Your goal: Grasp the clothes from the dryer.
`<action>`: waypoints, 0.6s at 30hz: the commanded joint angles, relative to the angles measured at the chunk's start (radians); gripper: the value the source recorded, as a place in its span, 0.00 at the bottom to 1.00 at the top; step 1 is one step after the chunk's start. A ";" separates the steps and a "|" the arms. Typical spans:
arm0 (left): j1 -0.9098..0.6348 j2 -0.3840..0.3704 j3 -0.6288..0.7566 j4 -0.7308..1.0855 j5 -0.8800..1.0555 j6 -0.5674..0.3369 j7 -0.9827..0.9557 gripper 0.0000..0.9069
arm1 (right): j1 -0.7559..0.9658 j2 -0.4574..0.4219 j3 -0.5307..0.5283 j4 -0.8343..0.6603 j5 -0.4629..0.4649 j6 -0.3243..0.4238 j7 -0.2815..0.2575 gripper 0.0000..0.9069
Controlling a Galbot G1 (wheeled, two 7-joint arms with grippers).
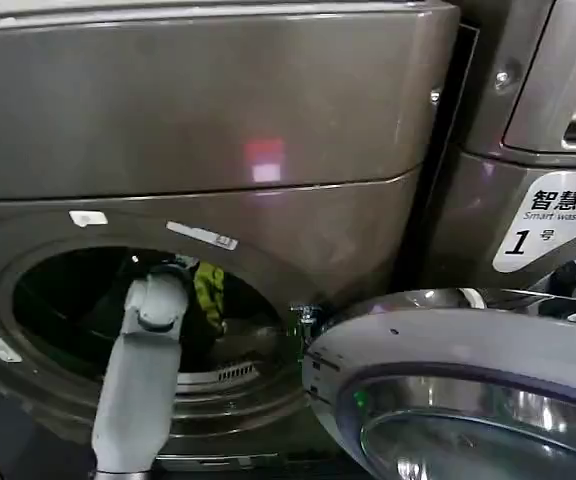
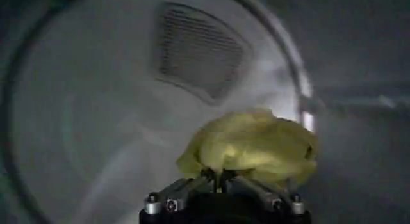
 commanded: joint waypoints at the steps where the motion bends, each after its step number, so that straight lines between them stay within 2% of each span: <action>1: 0.006 -0.046 -0.003 -0.022 -0.272 0.038 -0.317 0.00 | -0.006 -0.003 0.008 -0.010 -0.001 0.005 0.003 1.00; 10: 0.011 -0.037 -0.010 -0.023 -0.296 0.034 -0.311 0.00 | -0.004 0.002 0.011 -0.007 -0.001 0.006 0.001 1.00; 18: 0.023 -0.026 -0.014 -0.017 -0.321 0.040 -0.295 0.00 | 0.000 0.001 0.026 0.008 0.001 -0.028 0.006 1.00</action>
